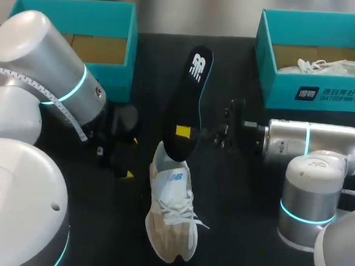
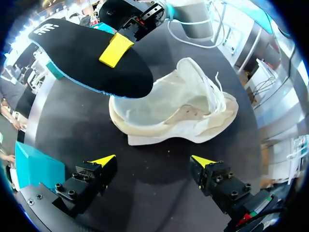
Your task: Take the shoe out of the shoebox, open the shoe tongue, remove and reinsert the insole, then place the shoe into the shoebox
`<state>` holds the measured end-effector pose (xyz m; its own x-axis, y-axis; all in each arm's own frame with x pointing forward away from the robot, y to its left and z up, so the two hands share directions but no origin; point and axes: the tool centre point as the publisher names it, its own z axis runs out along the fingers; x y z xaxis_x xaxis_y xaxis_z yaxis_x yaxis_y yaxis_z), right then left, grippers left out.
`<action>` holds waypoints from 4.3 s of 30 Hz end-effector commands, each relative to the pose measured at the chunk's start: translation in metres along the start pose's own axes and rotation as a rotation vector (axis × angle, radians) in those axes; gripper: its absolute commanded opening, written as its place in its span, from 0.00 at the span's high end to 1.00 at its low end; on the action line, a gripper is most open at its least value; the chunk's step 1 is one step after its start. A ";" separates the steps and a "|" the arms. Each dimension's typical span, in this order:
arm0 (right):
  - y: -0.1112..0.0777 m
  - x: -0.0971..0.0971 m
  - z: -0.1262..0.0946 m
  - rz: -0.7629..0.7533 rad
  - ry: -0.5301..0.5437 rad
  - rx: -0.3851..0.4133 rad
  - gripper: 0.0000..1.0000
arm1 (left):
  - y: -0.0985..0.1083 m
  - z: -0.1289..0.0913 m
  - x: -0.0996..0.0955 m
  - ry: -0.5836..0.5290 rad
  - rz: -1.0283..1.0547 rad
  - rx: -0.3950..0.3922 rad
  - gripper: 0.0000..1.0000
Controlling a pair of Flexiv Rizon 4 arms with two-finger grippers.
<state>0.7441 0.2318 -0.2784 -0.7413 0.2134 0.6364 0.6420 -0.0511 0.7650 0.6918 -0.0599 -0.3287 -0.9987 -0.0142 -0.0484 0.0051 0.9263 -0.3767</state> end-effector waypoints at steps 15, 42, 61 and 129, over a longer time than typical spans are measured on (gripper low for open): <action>-0.007 -0.001 0.007 -0.095 0.041 0.016 1.00 | -0.001 0.032 0.002 -0.032 0.028 0.005 0.00; -0.014 0.005 0.024 -0.188 0.138 0.090 1.00 | -0.003 0.044 0.002 -0.037 0.038 0.001 0.00; -0.021 0.001 0.020 -0.213 0.177 0.119 1.00 | -0.009 0.040 0.001 -0.036 0.016 0.025 0.00; -0.102 -0.008 0.024 -0.118 0.270 0.192 1.00 | -0.009 0.040 0.001 -0.036 0.016 0.025 0.00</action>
<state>0.6992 0.2534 -0.3500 -0.8242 -0.0720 0.5616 0.5479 0.1489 0.8232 0.6938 -0.0845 -0.3629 -0.9961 -0.0137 -0.0873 0.0221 0.9175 -0.3970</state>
